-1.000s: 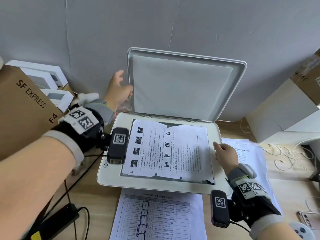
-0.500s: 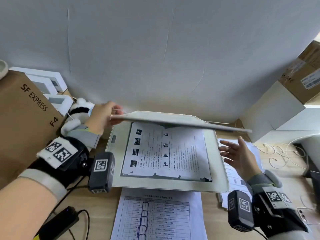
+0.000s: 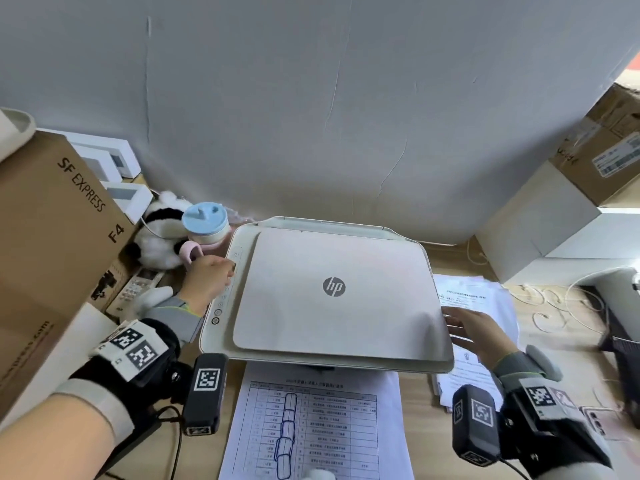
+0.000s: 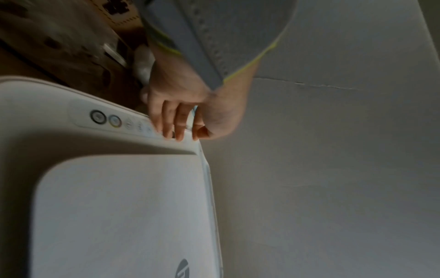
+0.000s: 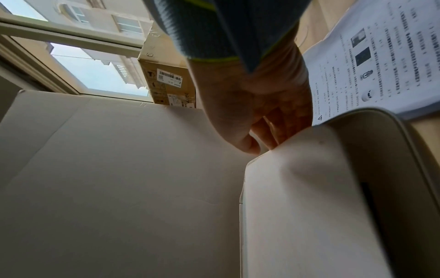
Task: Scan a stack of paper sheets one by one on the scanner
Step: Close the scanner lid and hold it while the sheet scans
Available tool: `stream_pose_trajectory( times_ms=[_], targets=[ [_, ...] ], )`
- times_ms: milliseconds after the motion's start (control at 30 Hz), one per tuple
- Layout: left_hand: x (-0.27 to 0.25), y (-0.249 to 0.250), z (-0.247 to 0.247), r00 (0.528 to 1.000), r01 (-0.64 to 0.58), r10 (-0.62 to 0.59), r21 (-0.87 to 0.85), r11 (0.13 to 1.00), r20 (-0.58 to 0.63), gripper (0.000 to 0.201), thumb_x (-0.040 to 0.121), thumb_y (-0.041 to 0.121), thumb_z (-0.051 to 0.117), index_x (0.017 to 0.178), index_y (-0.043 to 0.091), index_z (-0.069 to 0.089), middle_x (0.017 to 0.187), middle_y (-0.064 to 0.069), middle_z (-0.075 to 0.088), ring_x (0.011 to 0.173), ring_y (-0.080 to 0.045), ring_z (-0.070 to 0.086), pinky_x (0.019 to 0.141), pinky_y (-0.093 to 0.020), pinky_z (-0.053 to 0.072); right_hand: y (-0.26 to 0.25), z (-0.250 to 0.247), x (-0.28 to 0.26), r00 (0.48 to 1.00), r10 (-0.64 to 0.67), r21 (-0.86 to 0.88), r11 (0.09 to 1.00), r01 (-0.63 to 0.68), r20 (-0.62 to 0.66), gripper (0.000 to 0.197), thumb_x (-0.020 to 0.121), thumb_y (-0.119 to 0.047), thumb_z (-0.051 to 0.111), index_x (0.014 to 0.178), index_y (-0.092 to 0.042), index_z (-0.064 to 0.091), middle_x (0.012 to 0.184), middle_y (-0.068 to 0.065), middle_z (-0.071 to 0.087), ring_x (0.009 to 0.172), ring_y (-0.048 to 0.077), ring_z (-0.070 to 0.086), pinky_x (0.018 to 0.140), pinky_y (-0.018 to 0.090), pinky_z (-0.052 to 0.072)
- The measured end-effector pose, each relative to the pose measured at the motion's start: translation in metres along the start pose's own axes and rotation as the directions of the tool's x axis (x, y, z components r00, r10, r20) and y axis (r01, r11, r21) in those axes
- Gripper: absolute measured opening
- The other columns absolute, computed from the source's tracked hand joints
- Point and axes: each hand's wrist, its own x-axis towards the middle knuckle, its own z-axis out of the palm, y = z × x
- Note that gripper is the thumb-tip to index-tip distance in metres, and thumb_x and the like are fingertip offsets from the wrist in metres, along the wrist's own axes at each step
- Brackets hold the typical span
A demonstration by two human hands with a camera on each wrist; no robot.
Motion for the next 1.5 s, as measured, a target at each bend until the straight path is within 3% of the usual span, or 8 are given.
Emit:
stream_pose_trajectory(
  times_ms=[167, 300, 500, 600, 833, 967, 1167, 1500],
  targets=[
    [0.008, -0.021, -0.015, 0.991, -0.018, 0.024, 0.048, 0.999, -0.134, 0.015, 0.088, 0.002, 0.052, 0.082, 0.008, 0.063, 0.092, -0.016, 0.065, 0.098, -0.031, 0.058, 0.085, -0.037, 0.045, -0.003, -0.008, 0.002, 1.000, 0.028, 0.031, 0.999, -0.028, -0.013, 0.019, 0.093, -0.019, 0.051, 0.090, -0.015, 0.070, 0.087, 0.002, 0.063, 0.078, 0.015, 0.055, 0.068, 0.025, 0.042],
    [0.020, -0.044, -0.018, 0.997, 0.073, -0.072, 0.061, 0.995, -0.018, 0.027, 0.087, 0.005, 0.056, 0.063, 0.016, 0.059, 0.066, -0.011, 0.054, 0.080, -0.022, 0.048, 0.062, -0.030, 0.036, 0.002, -0.001, 0.008, 0.993, 0.014, 0.055, 0.998, -0.008, -0.117, 0.018, 0.094, -0.018, 0.051, 0.105, -0.011, 0.063, 0.099, 0.005, 0.061, 0.091, 0.020, 0.055, 0.079, 0.030, 0.043],
    [0.028, -0.059, -0.015, 0.992, 0.116, -0.112, 0.065, 0.991, -0.054, 0.007, 0.086, 0.018, 0.066, 0.081, 0.022, 0.063, 0.092, -0.012, 0.062, 0.090, -0.025, 0.058, 0.095, -0.042, 0.048, 0.024, 0.018, 0.016, 0.988, 0.037, 0.009, 0.999, -0.036, -0.148, 0.015, 0.093, -0.017, 0.044, 0.092, -0.012, 0.058, 0.088, 0.006, 0.053, 0.075, 0.020, 0.046, 0.061, 0.029, 0.034],
    [0.028, -0.060, -0.014, 0.993, 0.108, -0.106, 0.041, 0.993, -0.052, 0.012, 0.074, 0.023, 0.074, 0.066, 0.022, 0.065, 0.087, -0.013, 0.065, 0.090, -0.027, 0.061, 0.099, -0.048, 0.047, 0.028, 0.022, 0.017, 0.980, -0.021, -0.058, 0.998, 0.009, -0.200, 0.017, 0.094, -0.016, 0.044, 0.100, -0.008, 0.058, 0.100, 0.009, 0.054, 0.085, 0.024, 0.046, 0.061, 0.029, 0.034],
    [0.032, -0.067, -0.009, 0.986, 0.111, -0.108, 0.016, 0.994, -0.129, 0.013, 0.077, 0.023, 0.075, 0.089, 0.018, 0.071, 0.084, -0.004, 0.064, 0.090, -0.024, 0.062, 0.098, -0.042, 0.048, 0.029, 0.019, 0.019, 0.979, 0.039, -0.013, 0.999, -0.043, -0.200, 0.018, 0.091, -0.018, 0.044, 0.080, -0.013, 0.057, 0.080, 0.003, 0.050, 0.071, 0.019, 0.041, 0.059, 0.028, 0.033],
    [0.049, -0.080, -0.009, 0.980, 0.145, -0.146, -0.017, 0.989, -0.138, 0.017, 0.052, 0.041, 0.073, 0.059, 0.026, 0.069, 0.077, -0.003, 0.070, 0.092, -0.029, 0.067, 0.095, -0.045, 0.050, 0.027, 0.021, 0.015, 0.978, 0.026, -0.010, 1.000, -0.029, -0.205, 0.018, 0.091, -0.016, 0.043, 0.075, -0.012, 0.052, 0.074, 0.004, 0.045, 0.065, 0.019, 0.036, 0.056, 0.027, 0.029],
    [0.039, -0.075, 0.002, 0.962, 0.180, -0.176, -0.002, 0.984, -0.209, 0.025, 0.093, 0.023, 0.043, 0.084, 0.005, 0.059, 0.090, -0.011, 0.054, 0.085, -0.025, 0.047, 0.075, -0.028, 0.034, 0.028, 0.027, 0.008, 0.966, 0.035, 0.025, 0.999, -0.030, -0.256, 0.030, 0.094, -0.013, 0.039, 0.065, -0.013, 0.045, 0.069, 0.004, 0.045, 0.061, 0.018, 0.035, 0.054, 0.029, 0.028],
    [0.031, -0.096, -0.007, 0.973, 0.071, -0.071, -0.004, 0.997, -0.219, 0.029, 0.087, 0.028, 0.056, 0.069, 0.009, 0.067, 0.064, -0.006, 0.057, 0.064, -0.021, 0.044, 0.071, -0.030, 0.040, 0.050, 0.023, -0.001, 0.958, 0.092, 0.163, 0.985, -0.049, -0.271, 0.030, 0.093, -0.009, 0.042, 0.064, -0.016, 0.047, 0.065, 0.004, 0.040, 0.059, 0.017, 0.032, 0.054, 0.026, 0.025]
  ],
)
